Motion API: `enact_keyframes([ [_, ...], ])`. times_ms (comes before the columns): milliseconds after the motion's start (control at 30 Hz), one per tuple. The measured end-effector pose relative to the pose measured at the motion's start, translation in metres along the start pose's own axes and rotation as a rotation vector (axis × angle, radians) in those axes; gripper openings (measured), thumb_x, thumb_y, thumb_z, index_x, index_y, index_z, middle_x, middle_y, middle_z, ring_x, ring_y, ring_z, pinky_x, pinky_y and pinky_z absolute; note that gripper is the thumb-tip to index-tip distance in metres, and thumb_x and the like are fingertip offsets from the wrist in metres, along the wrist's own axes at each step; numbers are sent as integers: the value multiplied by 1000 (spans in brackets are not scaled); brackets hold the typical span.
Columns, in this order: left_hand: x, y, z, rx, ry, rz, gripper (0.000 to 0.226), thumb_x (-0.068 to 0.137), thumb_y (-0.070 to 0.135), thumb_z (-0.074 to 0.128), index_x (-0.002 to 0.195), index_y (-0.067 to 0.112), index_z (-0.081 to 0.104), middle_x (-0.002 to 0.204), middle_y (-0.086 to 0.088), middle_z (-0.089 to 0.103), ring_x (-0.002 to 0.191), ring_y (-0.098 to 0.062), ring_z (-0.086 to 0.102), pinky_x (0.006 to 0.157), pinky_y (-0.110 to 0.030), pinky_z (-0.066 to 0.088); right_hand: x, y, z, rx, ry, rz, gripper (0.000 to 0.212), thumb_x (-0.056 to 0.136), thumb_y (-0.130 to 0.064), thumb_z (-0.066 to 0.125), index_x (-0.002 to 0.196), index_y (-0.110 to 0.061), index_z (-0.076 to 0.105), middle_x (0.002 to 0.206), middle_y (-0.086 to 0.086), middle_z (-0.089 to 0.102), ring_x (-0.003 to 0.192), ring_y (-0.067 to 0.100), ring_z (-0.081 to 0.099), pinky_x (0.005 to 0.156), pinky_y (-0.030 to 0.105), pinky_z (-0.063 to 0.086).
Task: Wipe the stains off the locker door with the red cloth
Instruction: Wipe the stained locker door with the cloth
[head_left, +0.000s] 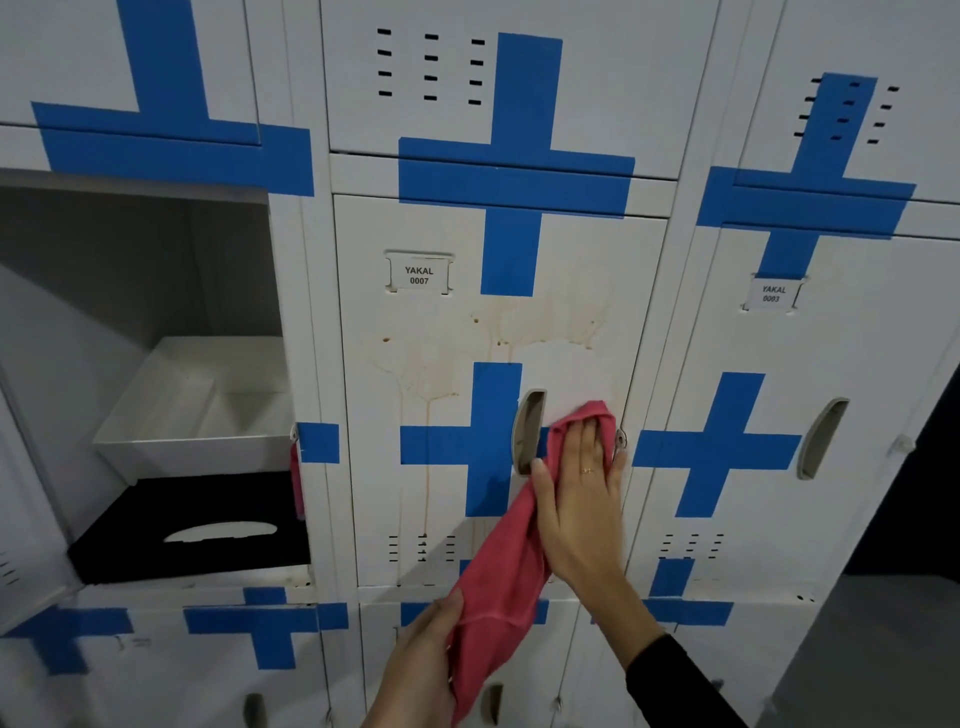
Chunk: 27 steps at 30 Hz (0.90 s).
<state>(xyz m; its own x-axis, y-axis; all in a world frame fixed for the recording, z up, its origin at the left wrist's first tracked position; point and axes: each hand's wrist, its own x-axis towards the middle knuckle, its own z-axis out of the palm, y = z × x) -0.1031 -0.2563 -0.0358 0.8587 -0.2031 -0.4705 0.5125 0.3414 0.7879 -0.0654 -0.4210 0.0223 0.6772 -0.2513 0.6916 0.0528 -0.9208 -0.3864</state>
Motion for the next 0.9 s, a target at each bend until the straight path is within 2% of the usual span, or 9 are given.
enact_keyframes([
  [33, -5, 1, 1, -26, -17, 22, 13, 88, 26, 59, 83, 14, 60, 89, -9, 63, 86, -27, 59, 68, -34, 48, -1, -3, 1, 23, -7, 16, 79, 96, -62, 9, 154, -8, 5, 155, -7, 2, 144, 0, -19, 117, 28, -17],
  [100, -7, 4, 2, -59, -33, 55, 13, 88, 24, 59, 89, 13, 63, 91, -11, 66, 87, -28, 61, 67, -34, 48, -15, 1, 9, 11, -87, 7, 79, 96, -64, 8, 155, -11, 4, 160, -3, 4, 147, 6, -9, 119, 31, -15],
  [233, -3, 7, 1, 3, 45, 7, 34, 90, 25, 54, 115, 2, 58, 81, -6, 59, 74, -22, 54, 63, -33, 42, -37, 21, 15, -75, -179, -26, 76, 95, -66, 1, 153, -18, 4, 161, 2, 17, 146, 6, 0, 118, 30, -15],
  [333, -5, 4, 2, 12, 10, 4, 19, 88, 27, 57, 90, 8, 62, 87, -8, 62, 82, -26, 57, 70, -36, 46, -14, 18, 4, -62, -99, -46, 75, 97, -63, 7, 155, -15, 7, 160, -2, 11, 147, 6, -2, 118, 29, -15],
  [433, -10, 2, 2, -3, -3, 6, 16, 85, 31, 60, 87, 16, 62, 96, -10, 65, 96, -31, 59, 86, -42, 49, -6, 16, 1, -15, -69, -43, 75, 98, -62, 13, 155, -13, 8, 158, -6, 5, 148, 8, -2, 118, 28, -15],
  [500, -10, 6, 5, -5, -2, 13, 15, 85, 28, 61, 91, 15, 63, 98, -10, 65, 96, -30, 59, 82, -40, 49, -19, 23, 7, -8, -113, -23, 76, 96, -65, 10, 154, -15, 8, 158, -5, 8, 148, 8, 0, 119, 29, -13],
  [600, -8, 7, 0, 30, 11, 24, 22, 89, 18, 57, 103, 2, 63, 109, -18, 62, 76, -24, 54, 80, -38, 47, -35, 39, 13, -54, -178, -34, 74, 96, -66, 7, 153, -20, 4, 159, -4, 11, 148, 8, 2, 119, 30, -13],
  [700, -15, 8, 9, 21, 7, -15, 15, 89, 20, 58, 85, 7, 64, 99, -14, 65, 76, -24, 57, 65, -32, 45, -22, 40, 5, -47, -148, -71, 71, 96, -64, 5, 153, -21, 2, 159, -6, 7, 146, 2, -6, 119, 31, -14],
  [900, -26, 10, 15, -17, -41, 17, 12, 88, 22, 58, 81, 11, 60, 87, -8, 63, 80, -25, 58, 63, -33, 44, -26, 51, 5, -35, -153, -90, 69, 98, -61, 10, 154, -19, 6, 159, -2, 12, 147, 4, -2, 121, 39, -5],
])
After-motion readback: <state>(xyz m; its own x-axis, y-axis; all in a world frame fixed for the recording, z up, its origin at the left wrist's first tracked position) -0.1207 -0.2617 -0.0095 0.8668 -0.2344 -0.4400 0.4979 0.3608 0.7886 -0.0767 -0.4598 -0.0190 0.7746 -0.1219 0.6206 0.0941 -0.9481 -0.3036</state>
